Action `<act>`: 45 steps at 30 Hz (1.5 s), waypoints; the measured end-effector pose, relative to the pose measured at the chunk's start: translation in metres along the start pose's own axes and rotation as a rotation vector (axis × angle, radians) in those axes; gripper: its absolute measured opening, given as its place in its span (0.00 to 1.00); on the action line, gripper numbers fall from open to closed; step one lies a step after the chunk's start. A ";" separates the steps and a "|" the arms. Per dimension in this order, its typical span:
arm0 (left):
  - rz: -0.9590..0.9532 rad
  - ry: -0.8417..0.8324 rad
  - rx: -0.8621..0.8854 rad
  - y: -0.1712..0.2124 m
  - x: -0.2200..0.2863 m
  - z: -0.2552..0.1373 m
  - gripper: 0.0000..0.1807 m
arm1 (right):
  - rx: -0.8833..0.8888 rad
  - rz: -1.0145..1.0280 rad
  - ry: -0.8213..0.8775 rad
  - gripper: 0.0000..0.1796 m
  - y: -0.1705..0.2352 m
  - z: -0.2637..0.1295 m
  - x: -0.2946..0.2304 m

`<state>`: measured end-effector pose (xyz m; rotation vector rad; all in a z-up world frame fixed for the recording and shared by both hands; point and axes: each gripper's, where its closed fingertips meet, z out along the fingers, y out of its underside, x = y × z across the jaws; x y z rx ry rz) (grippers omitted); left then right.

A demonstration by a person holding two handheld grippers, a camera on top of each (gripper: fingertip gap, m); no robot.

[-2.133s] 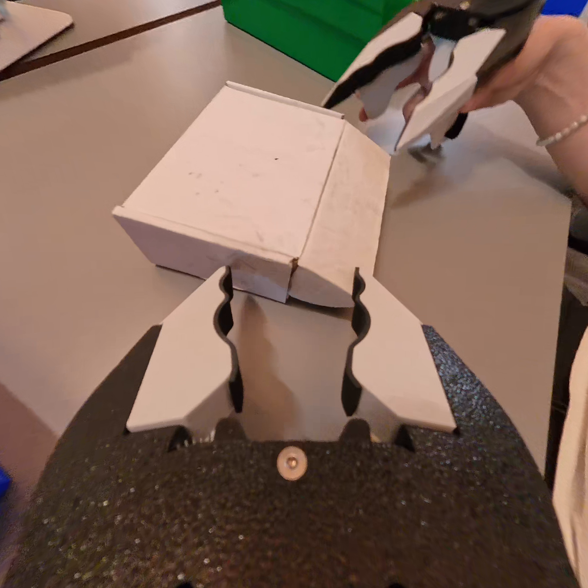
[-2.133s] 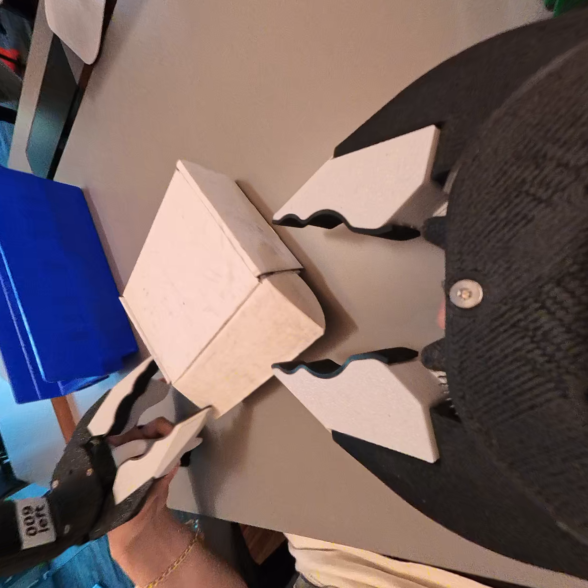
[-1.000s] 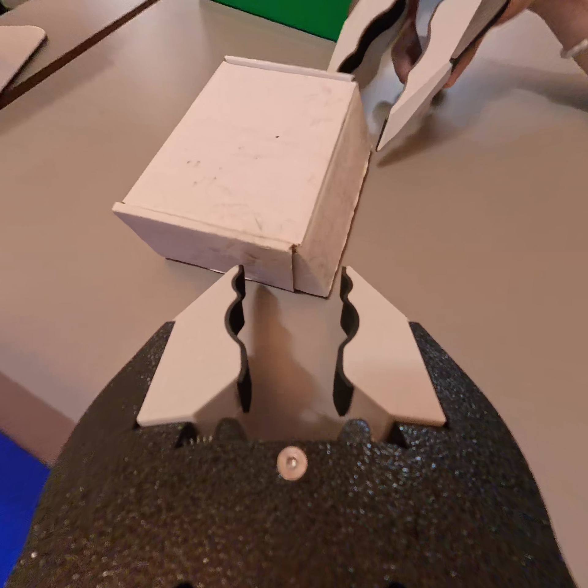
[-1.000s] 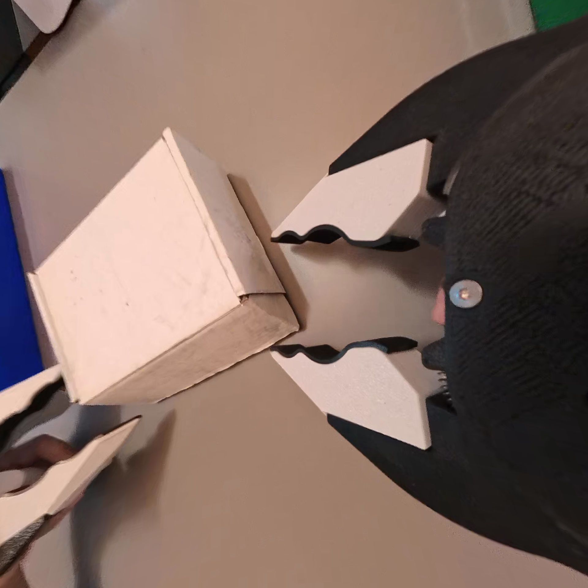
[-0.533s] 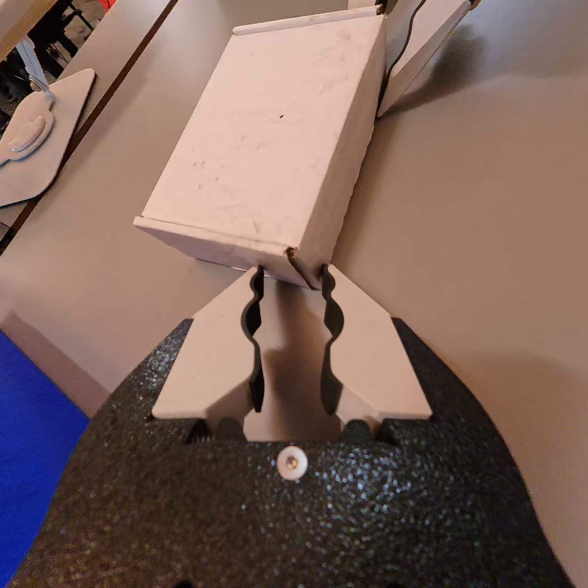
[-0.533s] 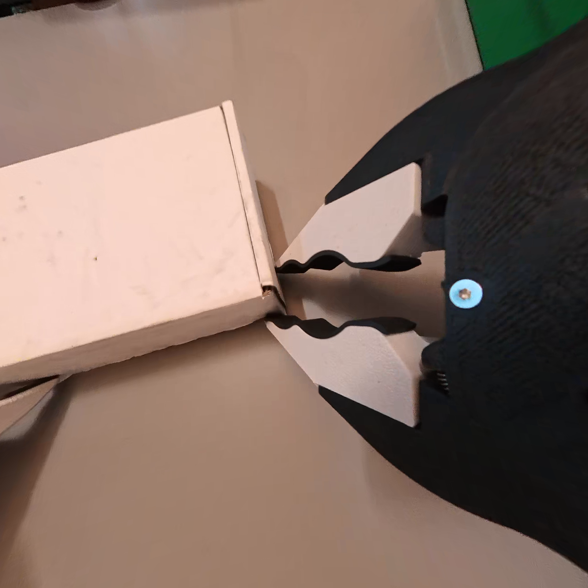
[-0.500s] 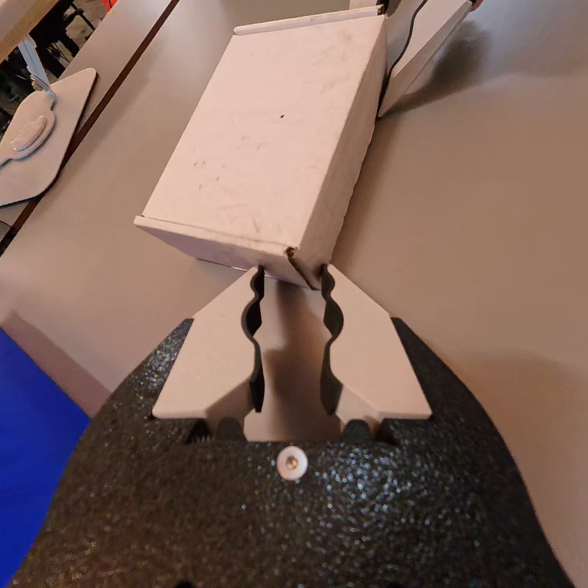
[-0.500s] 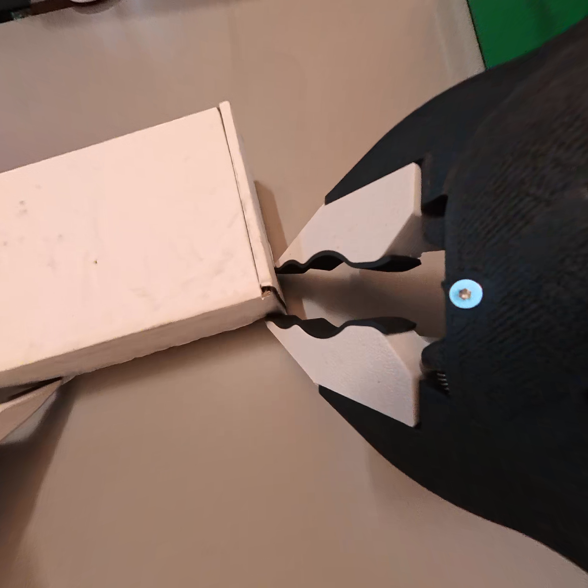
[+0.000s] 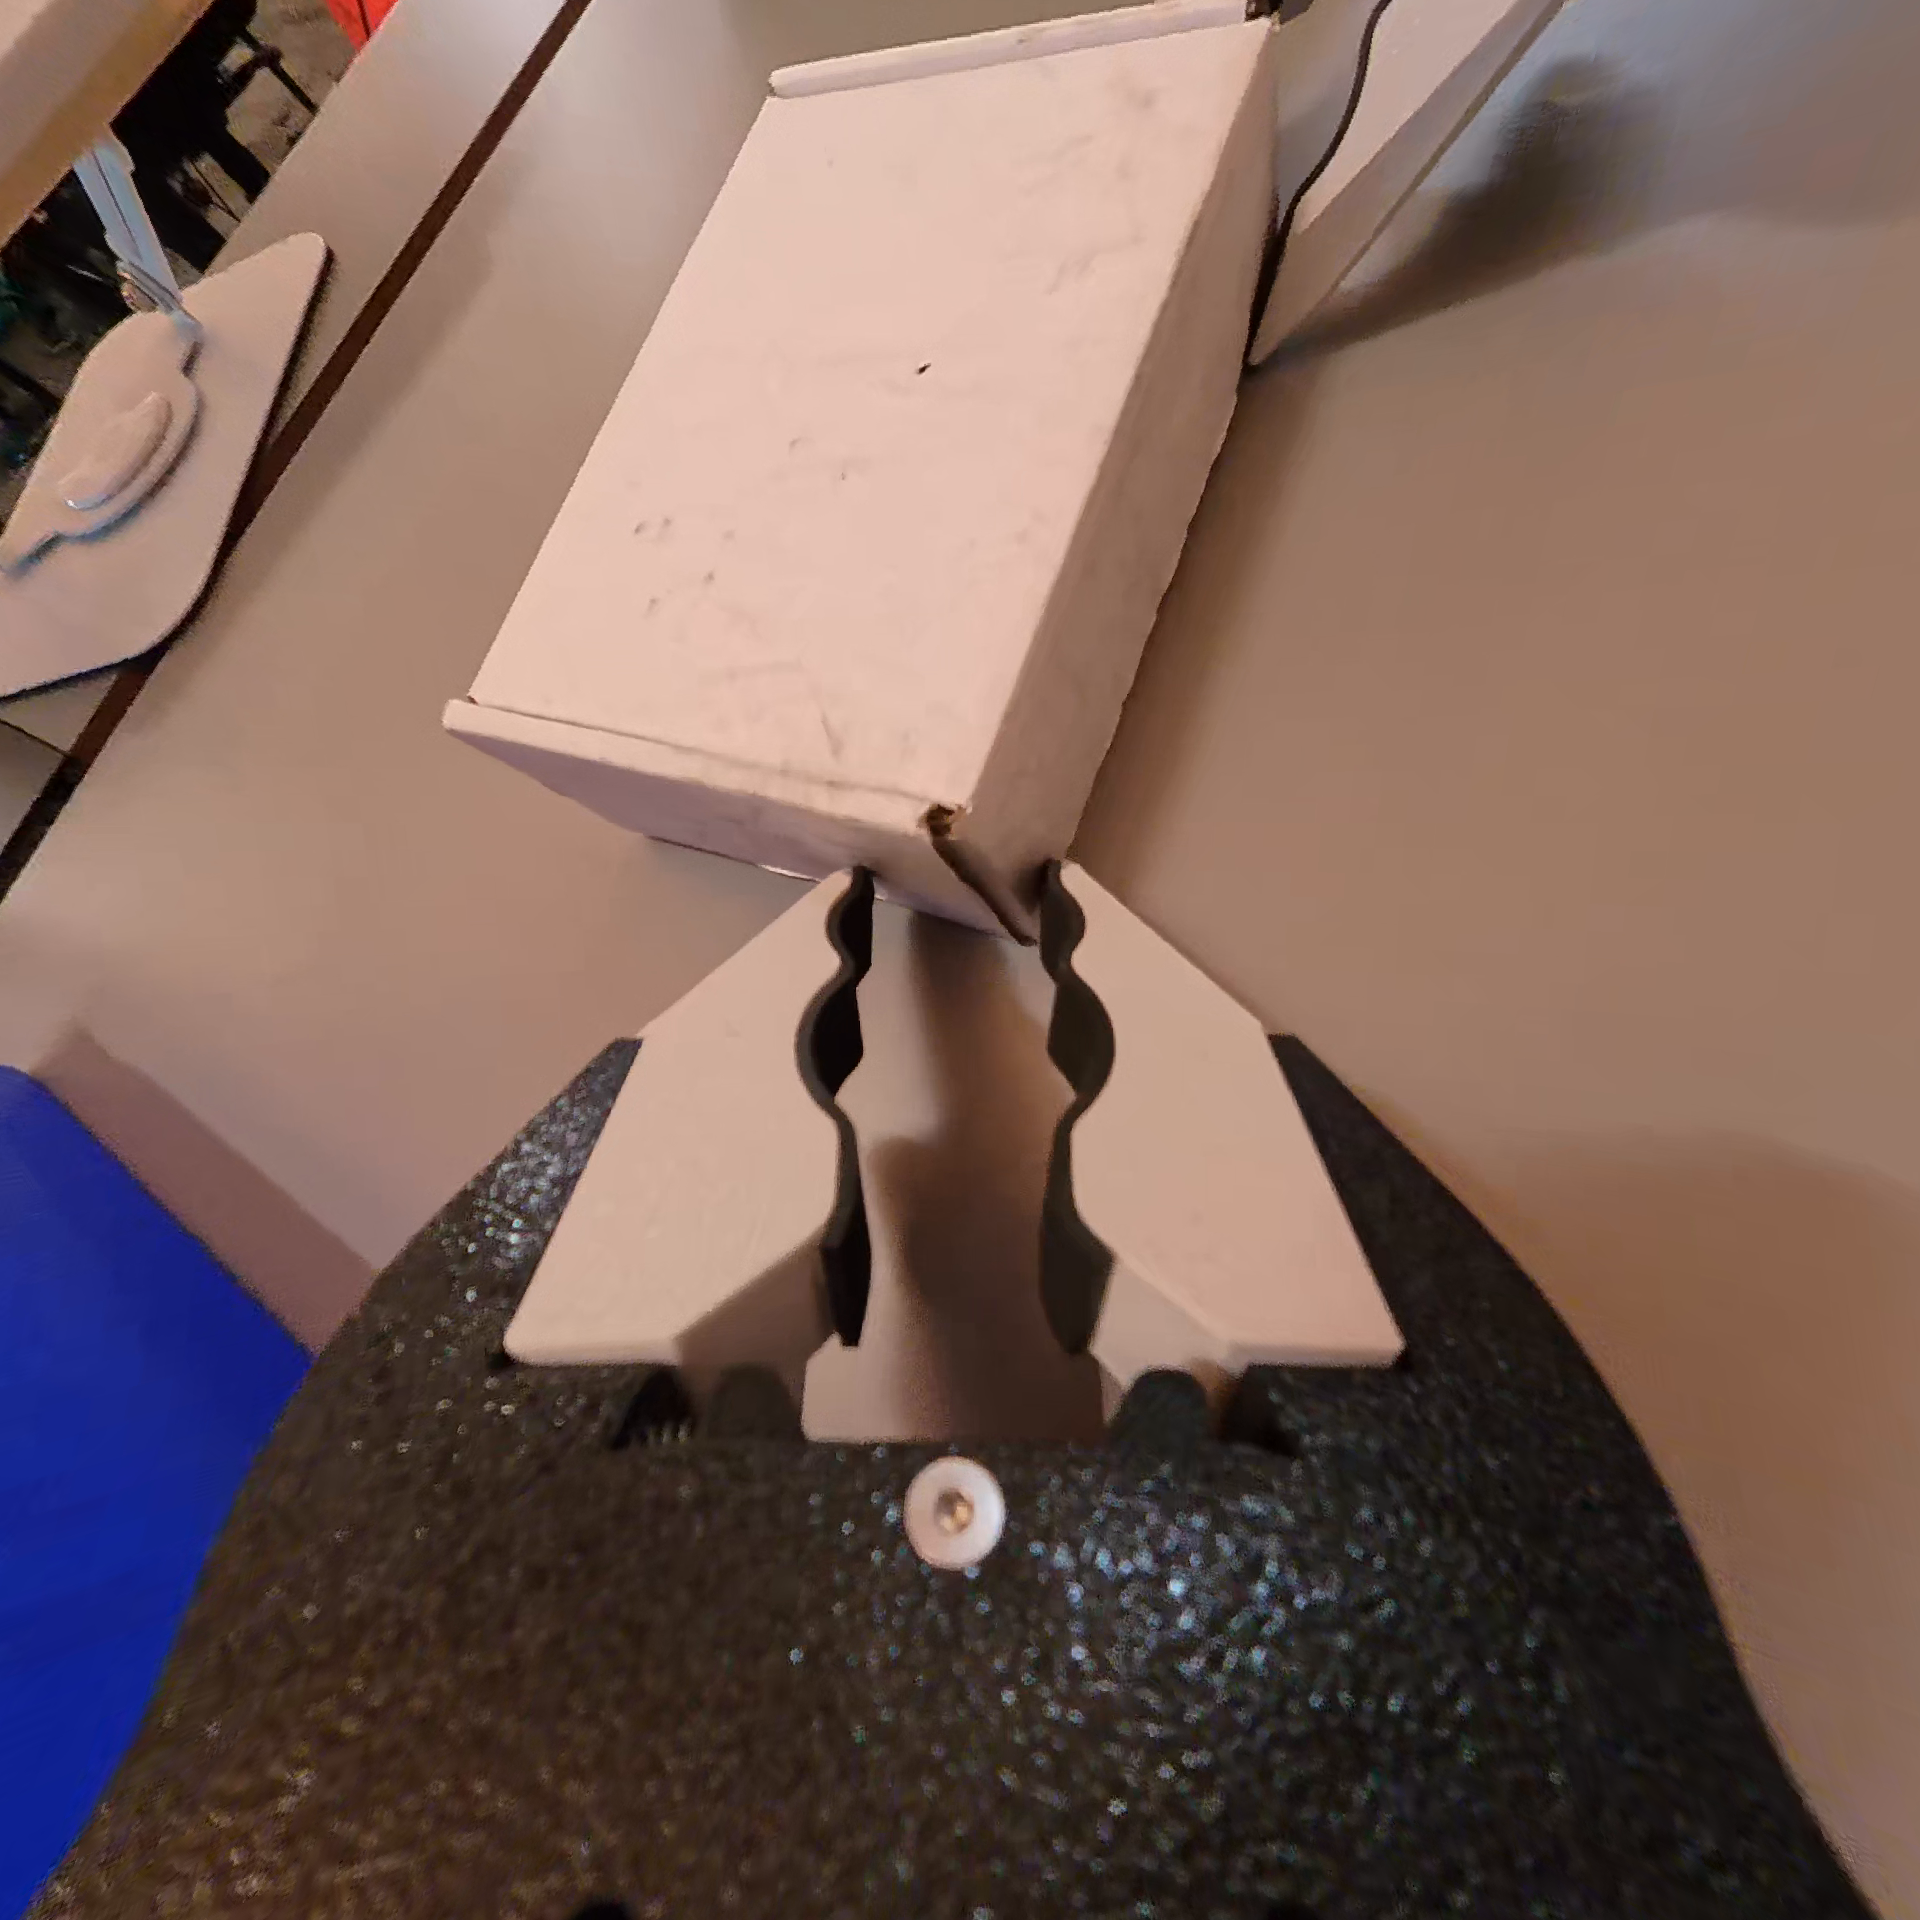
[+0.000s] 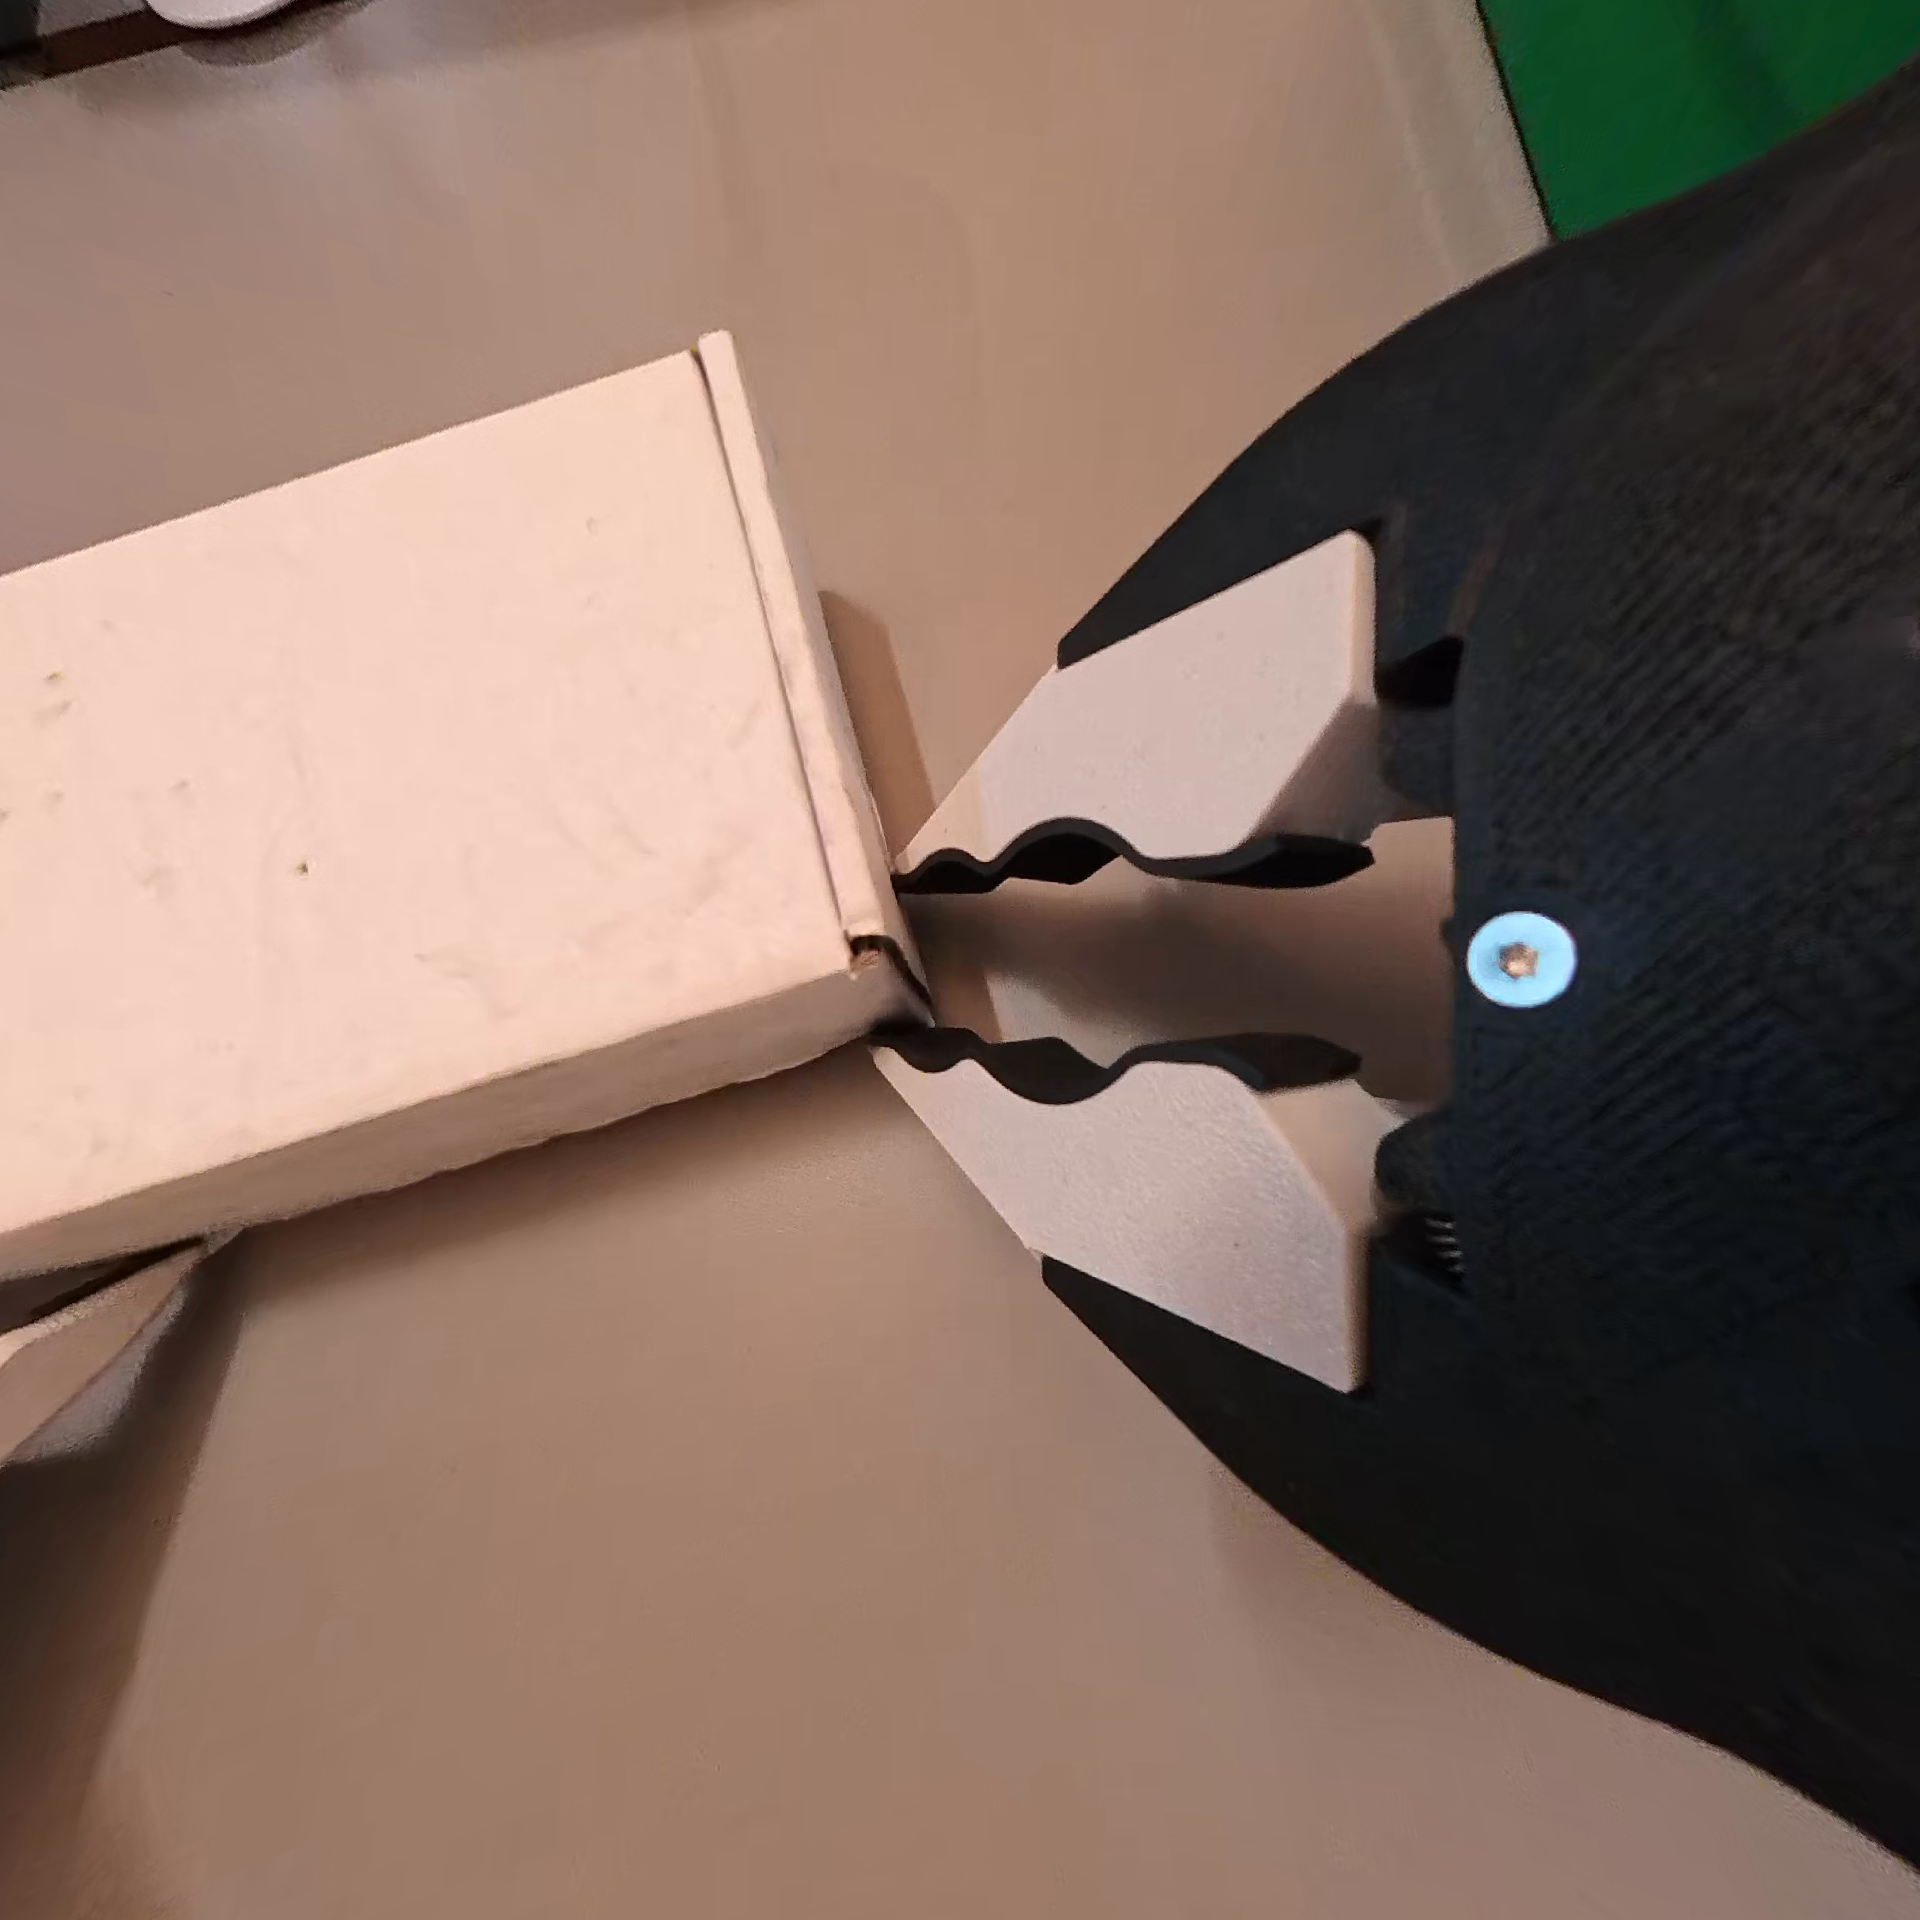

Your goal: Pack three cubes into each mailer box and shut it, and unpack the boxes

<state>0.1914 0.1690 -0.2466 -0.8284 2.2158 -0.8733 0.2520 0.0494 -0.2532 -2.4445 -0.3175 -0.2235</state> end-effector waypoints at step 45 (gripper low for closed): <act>-0.310 0.019 0.207 -0.020 0.001 -0.035 0.59 | -0.535 -0.270 -0.037 0.80 -0.069 -0.148 0.167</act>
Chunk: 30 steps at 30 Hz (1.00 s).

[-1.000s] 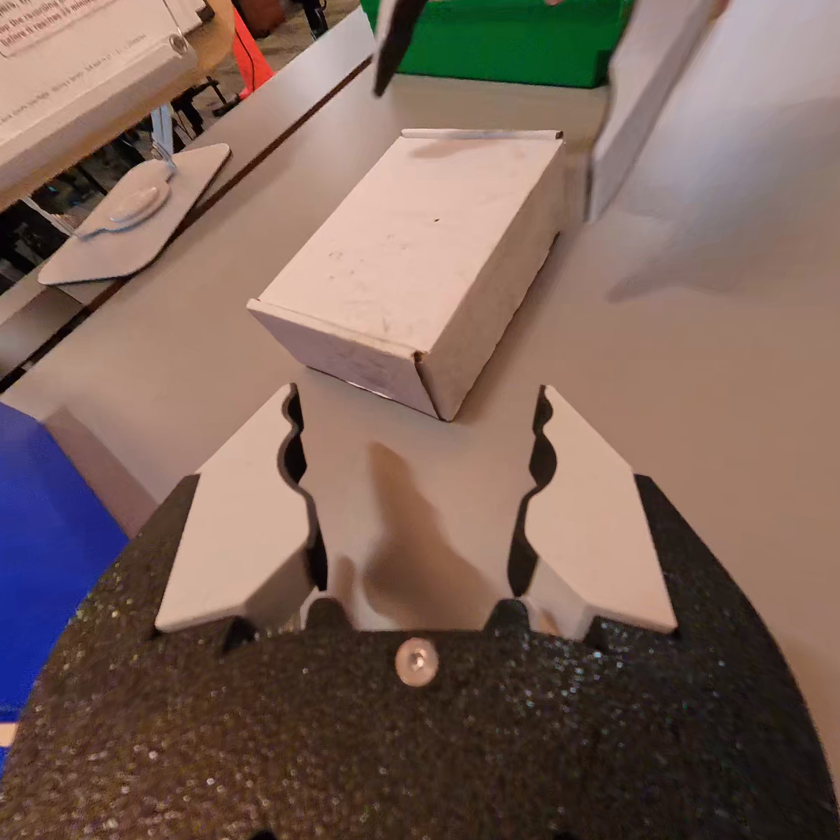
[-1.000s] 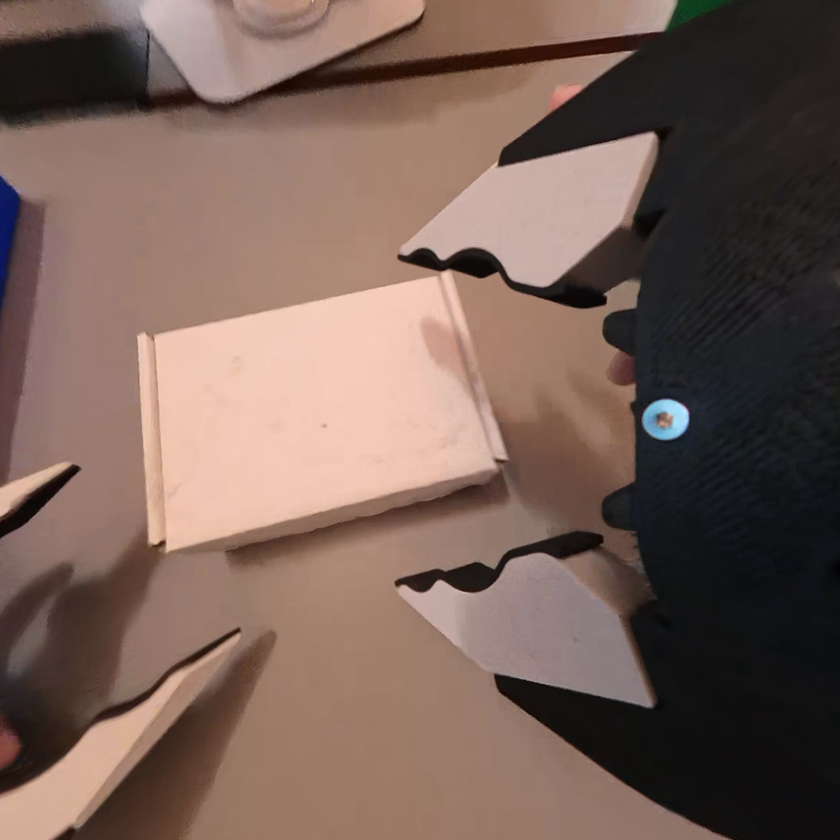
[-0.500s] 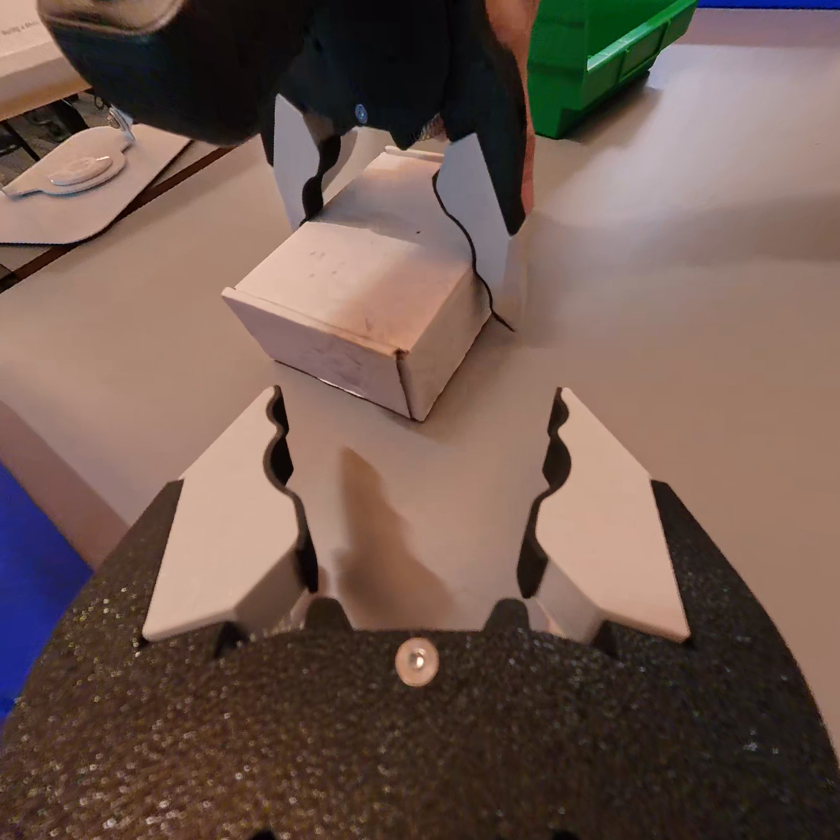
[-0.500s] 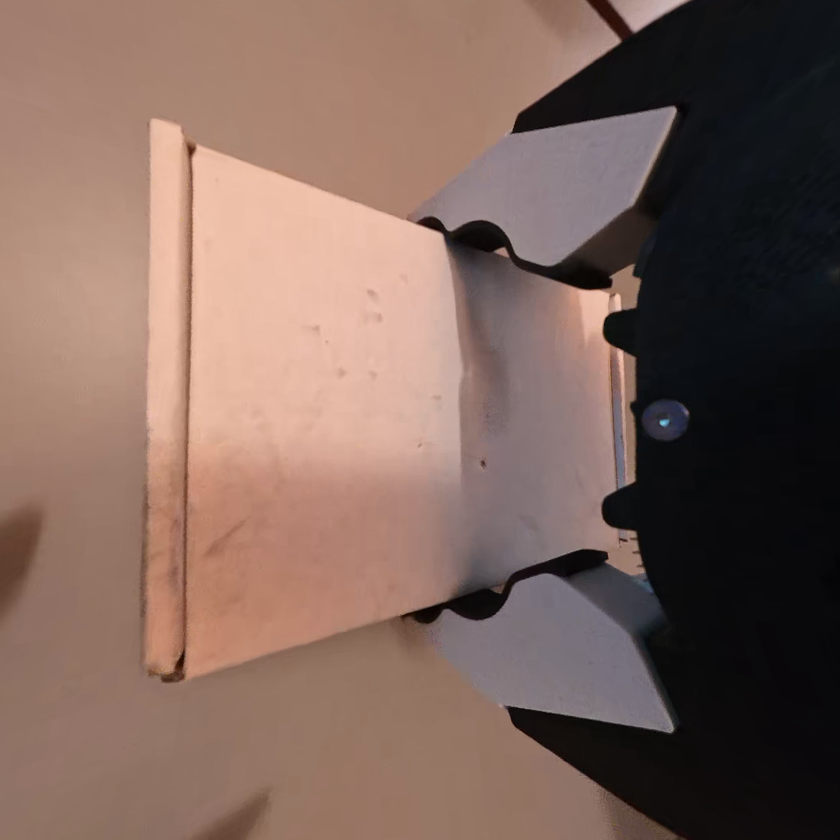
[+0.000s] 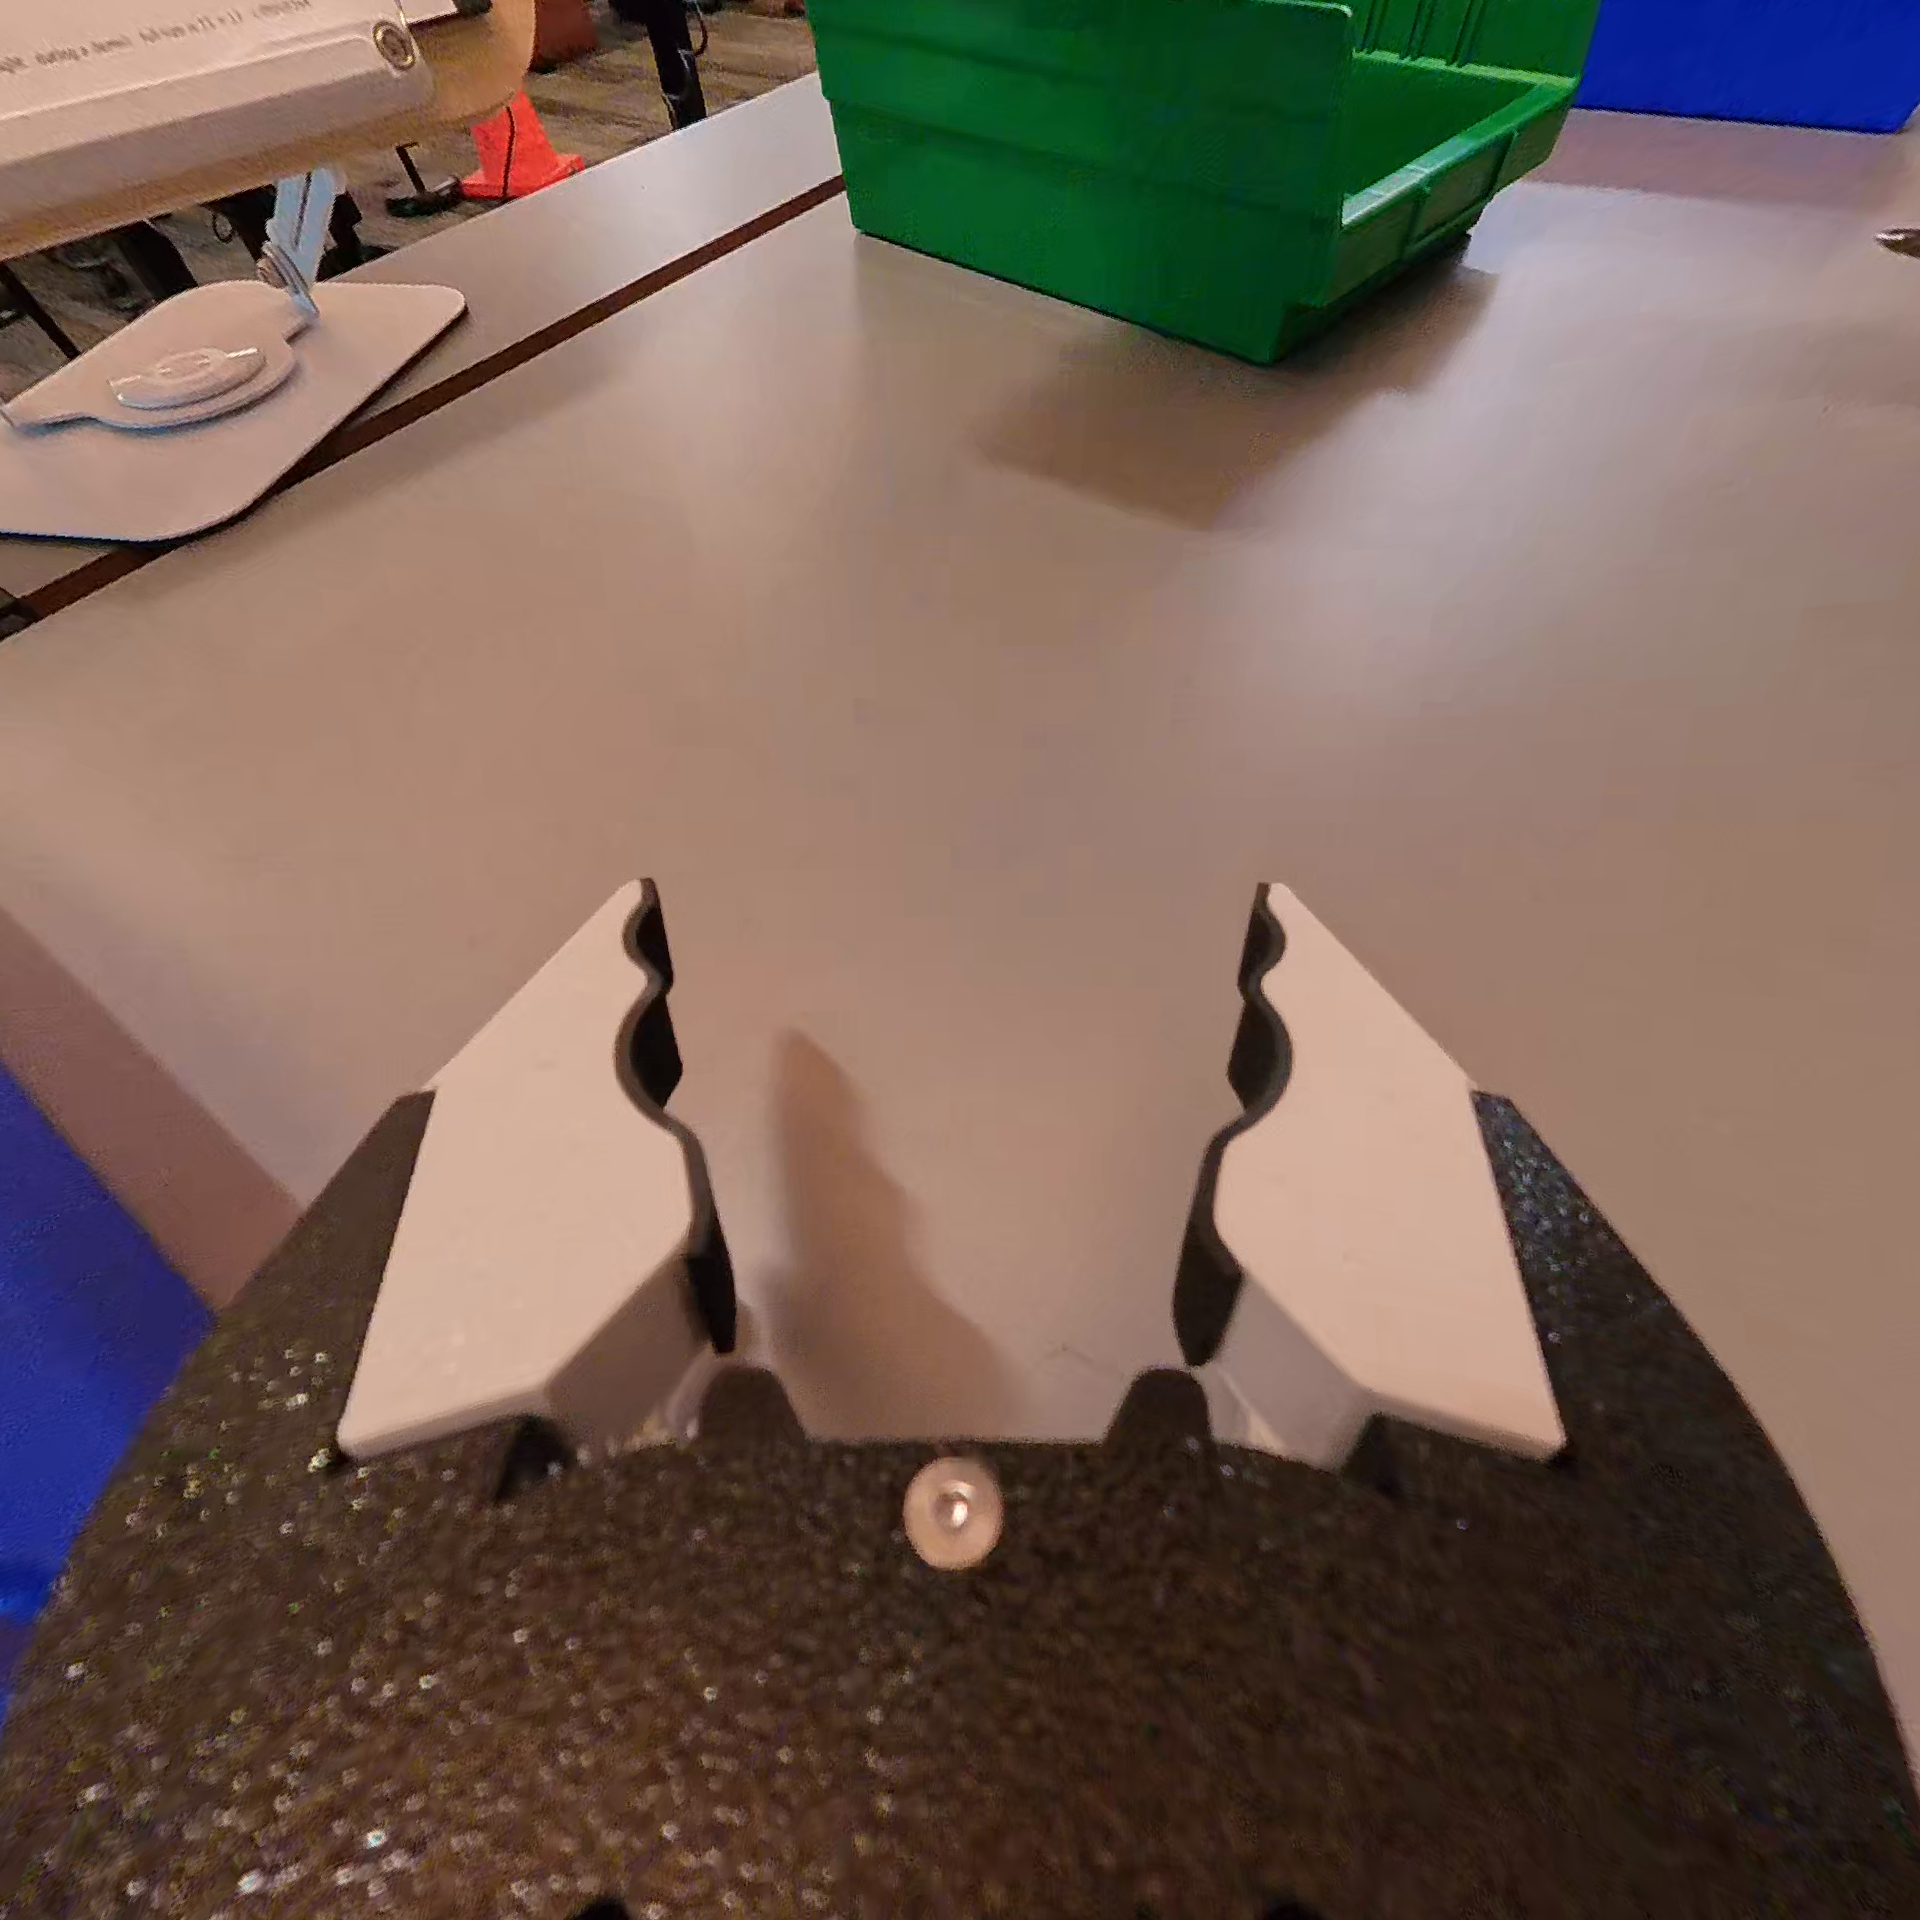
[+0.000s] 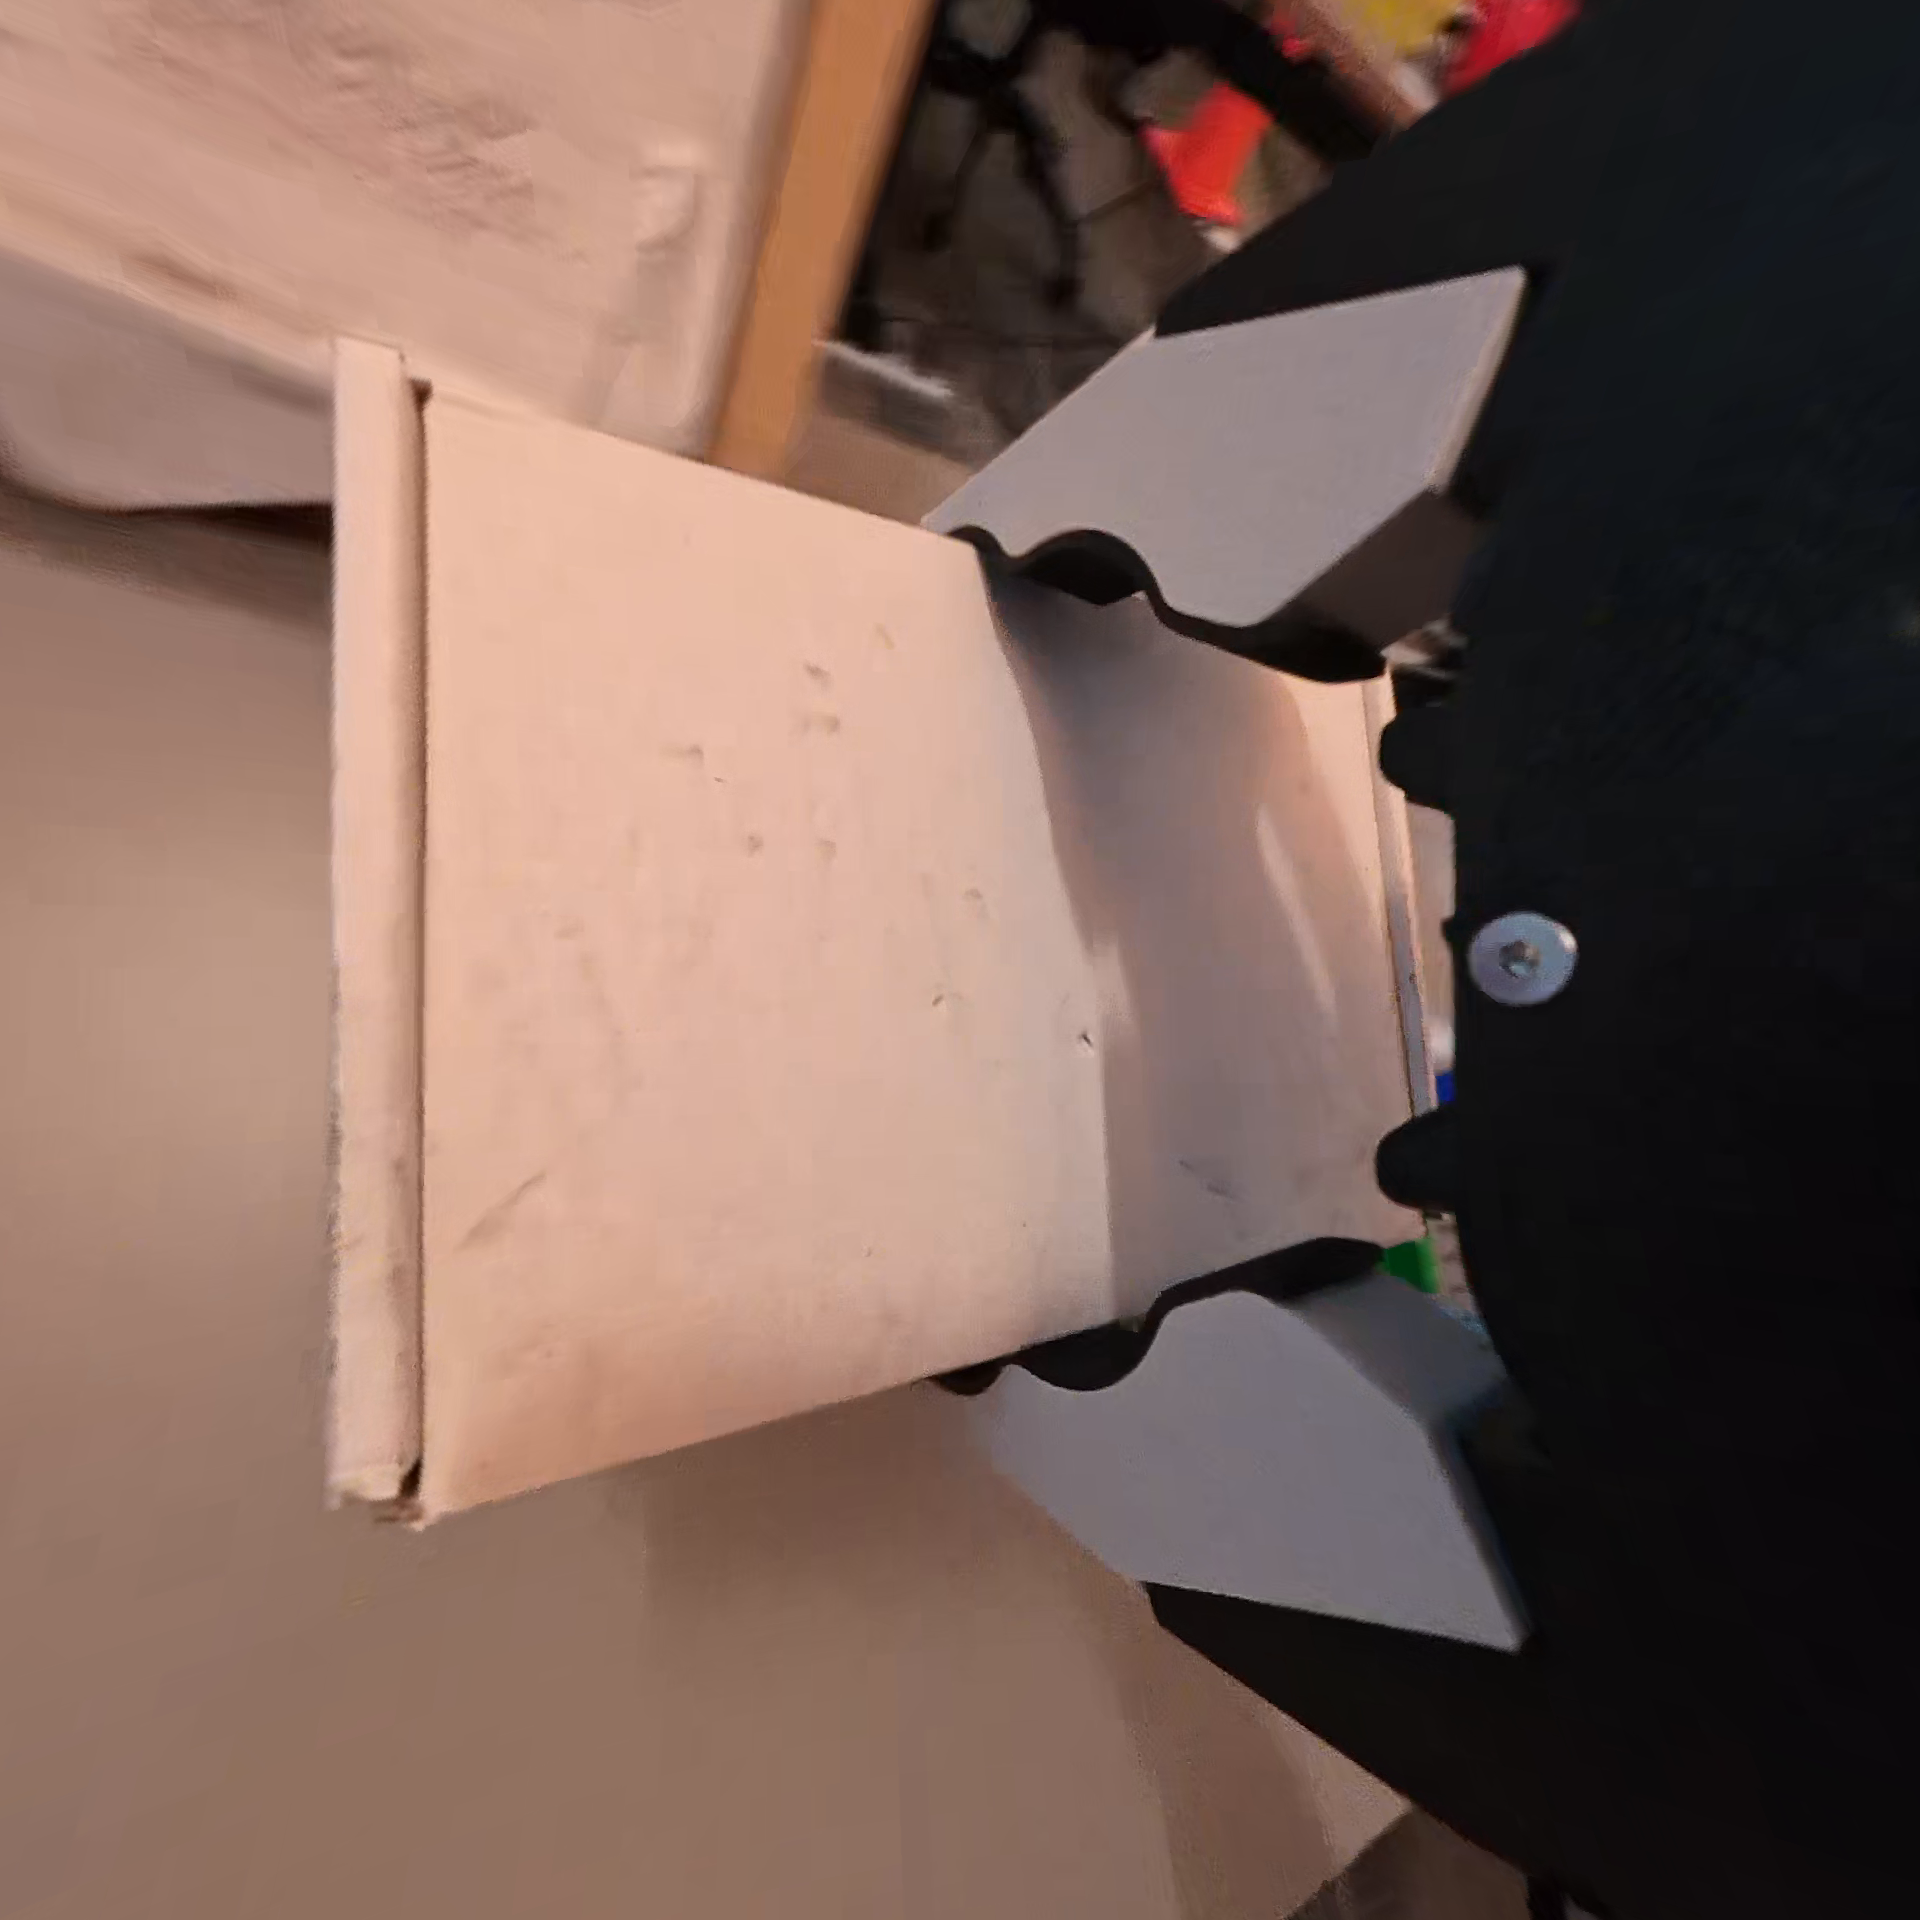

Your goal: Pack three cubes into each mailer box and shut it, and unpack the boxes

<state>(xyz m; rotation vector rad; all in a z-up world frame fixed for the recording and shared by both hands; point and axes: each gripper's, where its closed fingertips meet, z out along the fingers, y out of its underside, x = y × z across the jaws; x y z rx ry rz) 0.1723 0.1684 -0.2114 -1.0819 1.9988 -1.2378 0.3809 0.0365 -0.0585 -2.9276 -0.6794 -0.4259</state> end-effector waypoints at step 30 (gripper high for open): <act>-0.105 0.079 0.013 -0.001 -0.001 0.000 0.56 | -0.302 0.225 -0.155 0.79 0.263 0.201 0.028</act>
